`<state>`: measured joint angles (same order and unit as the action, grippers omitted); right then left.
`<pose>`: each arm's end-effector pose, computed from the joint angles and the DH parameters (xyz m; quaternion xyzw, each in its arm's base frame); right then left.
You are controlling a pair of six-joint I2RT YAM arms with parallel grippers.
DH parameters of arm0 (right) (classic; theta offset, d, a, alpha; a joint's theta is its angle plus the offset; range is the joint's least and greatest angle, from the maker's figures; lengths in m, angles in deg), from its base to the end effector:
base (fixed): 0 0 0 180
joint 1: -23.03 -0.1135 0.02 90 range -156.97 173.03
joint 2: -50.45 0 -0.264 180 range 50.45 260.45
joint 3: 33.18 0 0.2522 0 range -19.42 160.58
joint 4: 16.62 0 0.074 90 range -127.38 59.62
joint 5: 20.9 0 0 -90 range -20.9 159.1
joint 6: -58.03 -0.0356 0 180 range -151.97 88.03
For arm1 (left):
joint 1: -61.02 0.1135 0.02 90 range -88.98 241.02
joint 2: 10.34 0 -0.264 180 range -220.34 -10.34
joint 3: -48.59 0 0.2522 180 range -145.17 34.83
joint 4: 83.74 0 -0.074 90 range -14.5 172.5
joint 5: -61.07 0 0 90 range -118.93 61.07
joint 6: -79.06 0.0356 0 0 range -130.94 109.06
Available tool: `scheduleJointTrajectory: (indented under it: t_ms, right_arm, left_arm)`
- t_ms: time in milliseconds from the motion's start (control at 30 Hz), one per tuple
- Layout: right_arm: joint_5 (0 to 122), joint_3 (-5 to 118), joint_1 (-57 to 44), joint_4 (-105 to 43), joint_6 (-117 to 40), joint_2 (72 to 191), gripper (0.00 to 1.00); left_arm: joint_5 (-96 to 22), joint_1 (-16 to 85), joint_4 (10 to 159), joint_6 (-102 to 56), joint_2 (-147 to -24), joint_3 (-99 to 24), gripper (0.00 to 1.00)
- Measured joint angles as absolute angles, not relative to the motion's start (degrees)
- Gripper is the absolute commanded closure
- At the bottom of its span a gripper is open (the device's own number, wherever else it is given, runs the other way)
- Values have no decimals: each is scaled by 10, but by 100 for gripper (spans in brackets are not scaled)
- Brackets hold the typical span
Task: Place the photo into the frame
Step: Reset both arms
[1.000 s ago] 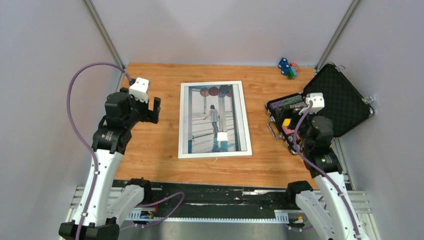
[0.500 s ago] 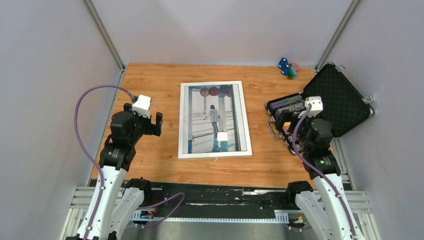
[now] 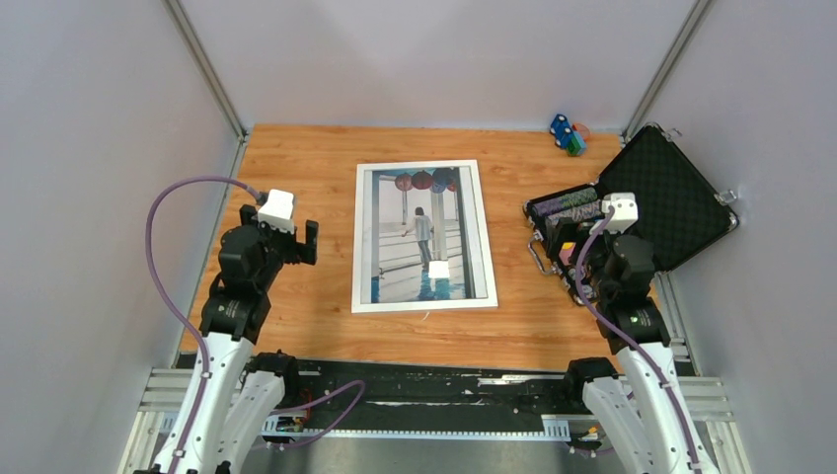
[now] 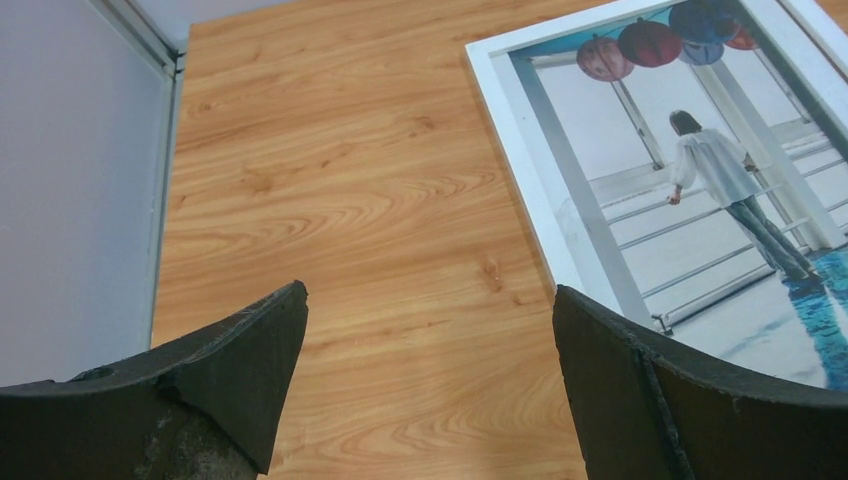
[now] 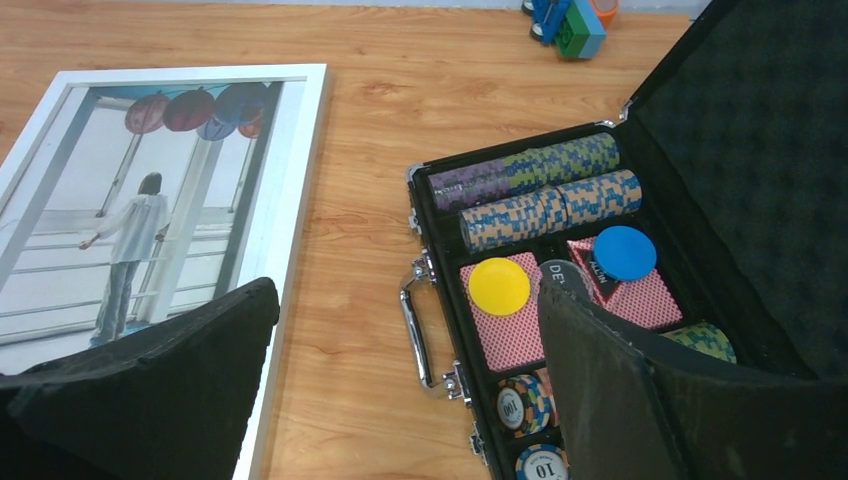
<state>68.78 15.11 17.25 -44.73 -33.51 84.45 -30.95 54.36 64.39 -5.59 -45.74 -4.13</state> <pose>0.1512 0.0155 0.2972 -0.0308 0.7864 0.0416 0.6155 0.1505 -0.0188 0.3140 0.0935 0.7854 -0.0209 0.6116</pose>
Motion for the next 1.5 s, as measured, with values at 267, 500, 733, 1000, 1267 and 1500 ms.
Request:
scheduleJointTrajectory:
  t_ms: [267, 500, 733, 1000, 1267, 1500]
  right_arm:
    - [709, 151, 185, -446, -331, 835, 0]
    - [713, 150, 187, -442, -329, 836, 0]
    - [720, 143, 195, -442, -329, 836, 0]
    - [720, 143, 196, -442, -329, 835, 0]
    - [720, 143, 196, -442, -325, 835, 0]
    - [720, 142, 196, -442, -315, 835, 0]
  left_arm:
    - [-299, 544, 648, -50, -459, -37, 0]
    - [-299, 544, 650, -47, -448, -36, 0]
    - [-299, 544, 651, -44, -448, -33, 0]
    - [-299, 544, 651, -41, -447, -33, 0]
    - [-299, 544, 651, -40, -446, -33, 0]
    - [-299, 544, 651, -37, -446, -33, 0]
